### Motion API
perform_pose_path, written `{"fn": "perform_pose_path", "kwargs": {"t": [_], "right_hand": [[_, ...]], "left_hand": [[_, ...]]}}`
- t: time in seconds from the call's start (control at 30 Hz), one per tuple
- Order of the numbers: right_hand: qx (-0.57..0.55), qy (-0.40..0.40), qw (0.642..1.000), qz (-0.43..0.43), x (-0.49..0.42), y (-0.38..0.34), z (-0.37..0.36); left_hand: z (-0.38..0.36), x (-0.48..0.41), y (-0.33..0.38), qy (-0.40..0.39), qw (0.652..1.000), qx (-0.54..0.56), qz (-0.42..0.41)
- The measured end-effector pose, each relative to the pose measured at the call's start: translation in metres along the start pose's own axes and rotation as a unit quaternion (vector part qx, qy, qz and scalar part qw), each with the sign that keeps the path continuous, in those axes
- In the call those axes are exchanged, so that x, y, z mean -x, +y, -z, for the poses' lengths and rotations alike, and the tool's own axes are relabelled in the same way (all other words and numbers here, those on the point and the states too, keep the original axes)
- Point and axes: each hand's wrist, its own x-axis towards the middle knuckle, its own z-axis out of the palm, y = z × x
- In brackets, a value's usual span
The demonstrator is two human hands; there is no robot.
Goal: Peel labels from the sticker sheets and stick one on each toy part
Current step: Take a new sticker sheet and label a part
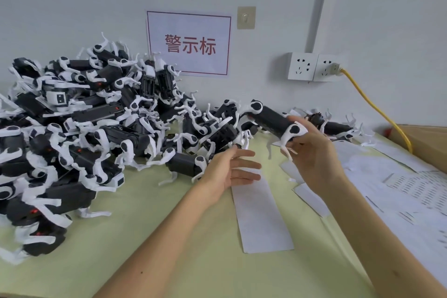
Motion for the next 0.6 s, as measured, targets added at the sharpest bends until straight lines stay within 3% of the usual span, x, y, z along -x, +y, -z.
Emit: {"fn": "perform_pose_path", "kwargs": {"t": [0.17,0.37,0.6], "right_hand": [[-0.067,-0.038,0.997,-0.028,0.008,0.0,-0.003],[0.082,-0.062,0.994,-0.021,0.007,0.004,-0.006],[0.207,-0.061,0.974,0.065,0.011,0.008,-0.005]], "left_hand": [[-0.001,0.006,0.006,-0.132,0.975,0.159,0.077],[-0.008,0.015,0.011,-0.178,0.966,0.159,0.101],[0.003,0.02,0.017,-0.235,0.963,0.1,0.088]]}}
